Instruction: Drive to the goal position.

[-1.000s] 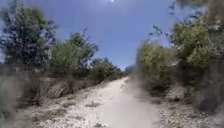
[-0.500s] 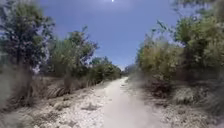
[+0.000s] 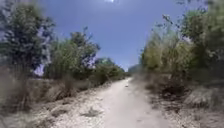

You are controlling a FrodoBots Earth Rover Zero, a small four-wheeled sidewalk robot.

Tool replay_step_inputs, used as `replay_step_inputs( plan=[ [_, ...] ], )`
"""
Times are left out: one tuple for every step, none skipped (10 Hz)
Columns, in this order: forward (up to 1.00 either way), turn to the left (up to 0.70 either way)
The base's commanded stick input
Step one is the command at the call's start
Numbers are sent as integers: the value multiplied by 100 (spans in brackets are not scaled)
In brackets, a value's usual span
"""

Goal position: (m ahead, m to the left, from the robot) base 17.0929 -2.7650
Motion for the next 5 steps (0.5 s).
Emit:
replay_step_inputs(
  plan=[
    [45, 0],
    [45, 0],
    [45, 0],
    [45, 0],
    [45, 0]
  ],
)
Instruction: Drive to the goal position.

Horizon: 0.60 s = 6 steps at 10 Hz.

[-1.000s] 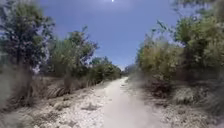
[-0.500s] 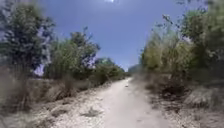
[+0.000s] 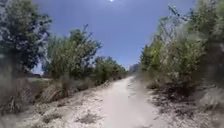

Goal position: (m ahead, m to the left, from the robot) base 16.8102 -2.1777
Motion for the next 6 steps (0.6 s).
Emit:
replay_step_inputs(
  plan=[
    [45, 0],
    [45, 0],
    [45, 0],
    [45, 0],
    [45, 0],
    [45, 0]
  ],
)
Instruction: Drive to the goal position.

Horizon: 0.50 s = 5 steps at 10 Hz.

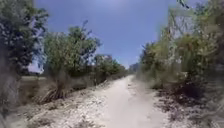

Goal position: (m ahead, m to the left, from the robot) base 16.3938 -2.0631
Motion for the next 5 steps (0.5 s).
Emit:
replay_step_inputs(
  plan=[
    [45, 0],
    [45, 0],
    [45, 5],
    [45, 20],
    [45, 27]
  ],
)
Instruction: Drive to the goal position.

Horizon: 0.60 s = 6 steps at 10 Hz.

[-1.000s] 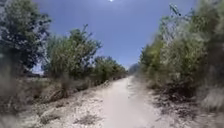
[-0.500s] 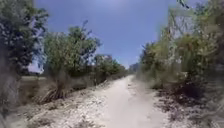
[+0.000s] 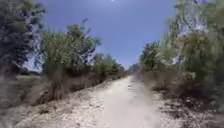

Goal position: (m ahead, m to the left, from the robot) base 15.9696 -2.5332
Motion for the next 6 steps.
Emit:
replay_step_inputs(
  plan=[
    [45, 15],
    [45, 0],
    [45, 0],
    [45, 0],
    [45, 0],
    [45, 0]
  ],
)
